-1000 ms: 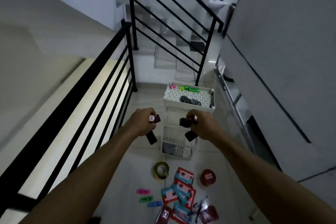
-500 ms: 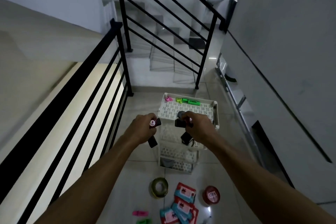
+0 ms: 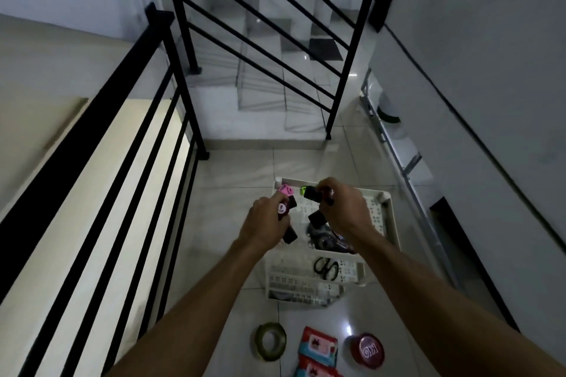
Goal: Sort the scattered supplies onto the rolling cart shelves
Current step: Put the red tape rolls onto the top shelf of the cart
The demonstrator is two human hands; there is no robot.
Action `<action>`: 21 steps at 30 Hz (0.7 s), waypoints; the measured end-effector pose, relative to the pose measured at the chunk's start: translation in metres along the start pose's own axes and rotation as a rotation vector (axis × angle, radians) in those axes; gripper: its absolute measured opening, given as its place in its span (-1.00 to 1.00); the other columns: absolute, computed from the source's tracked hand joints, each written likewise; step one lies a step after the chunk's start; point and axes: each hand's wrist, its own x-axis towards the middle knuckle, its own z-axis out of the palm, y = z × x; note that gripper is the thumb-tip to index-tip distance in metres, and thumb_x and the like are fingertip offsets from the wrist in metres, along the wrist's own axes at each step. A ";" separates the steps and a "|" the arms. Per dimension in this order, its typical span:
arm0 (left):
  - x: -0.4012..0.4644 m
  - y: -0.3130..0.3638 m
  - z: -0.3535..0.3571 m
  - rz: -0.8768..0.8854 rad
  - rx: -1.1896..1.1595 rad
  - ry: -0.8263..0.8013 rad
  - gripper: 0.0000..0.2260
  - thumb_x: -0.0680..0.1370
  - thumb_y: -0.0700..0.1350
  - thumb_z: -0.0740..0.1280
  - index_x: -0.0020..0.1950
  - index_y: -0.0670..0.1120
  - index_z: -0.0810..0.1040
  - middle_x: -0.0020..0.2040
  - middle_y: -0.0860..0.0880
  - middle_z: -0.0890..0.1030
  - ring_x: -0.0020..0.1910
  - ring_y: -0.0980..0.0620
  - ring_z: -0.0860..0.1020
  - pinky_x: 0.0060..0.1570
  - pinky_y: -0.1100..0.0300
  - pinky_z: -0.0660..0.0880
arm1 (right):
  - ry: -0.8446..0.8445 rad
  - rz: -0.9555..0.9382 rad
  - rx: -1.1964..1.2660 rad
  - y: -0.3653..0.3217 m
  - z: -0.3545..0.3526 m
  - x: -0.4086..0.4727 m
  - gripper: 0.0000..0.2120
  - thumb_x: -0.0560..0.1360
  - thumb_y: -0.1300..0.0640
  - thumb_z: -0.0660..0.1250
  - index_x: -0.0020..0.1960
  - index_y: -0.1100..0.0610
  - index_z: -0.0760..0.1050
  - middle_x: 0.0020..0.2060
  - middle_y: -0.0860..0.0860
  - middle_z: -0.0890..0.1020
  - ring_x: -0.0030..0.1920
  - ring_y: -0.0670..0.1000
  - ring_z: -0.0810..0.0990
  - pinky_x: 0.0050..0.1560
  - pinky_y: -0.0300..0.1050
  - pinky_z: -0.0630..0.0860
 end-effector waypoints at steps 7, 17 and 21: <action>0.036 -0.023 0.023 -0.017 0.067 -0.132 -0.70 0.44 -0.24 0.30 0.16 -0.08 0.56 0.02 -0.19 0.60 -0.03 -0.22 0.59 -0.10 0.03 0.56 | 0.004 0.037 0.035 -0.008 0.043 0.060 -0.71 0.44 0.29 0.34 0.11 0.03 0.55 -0.05 0.09 0.65 -0.11 0.11 0.58 -0.23 -0.07 0.52; 0.050 -0.028 0.032 -0.096 0.090 -0.396 -0.92 0.43 -0.19 0.24 -0.12 -0.12 0.50 -0.06 -0.12 0.49 -0.24 -0.05 0.49 -0.27 0.17 0.43 | -0.042 0.005 0.073 -0.009 0.078 0.078 -0.79 0.46 0.24 0.38 0.07 0.05 0.54 -0.07 0.06 0.66 -0.12 0.07 0.59 -0.20 -0.06 0.54; 0.058 -0.029 0.025 -0.095 0.112 -0.488 -0.96 0.44 -0.09 0.24 -0.19 -0.03 0.44 -0.20 -0.05 0.52 -0.28 -0.03 0.52 -0.33 0.17 0.39 | -0.091 -0.029 -0.026 -0.008 0.088 0.076 -0.78 0.46 0.26 0.37 0.09 0.09 0.55 -0.09 0.09 0.66 -0.12 0.09 0.60 -0.24 -0.10 0.49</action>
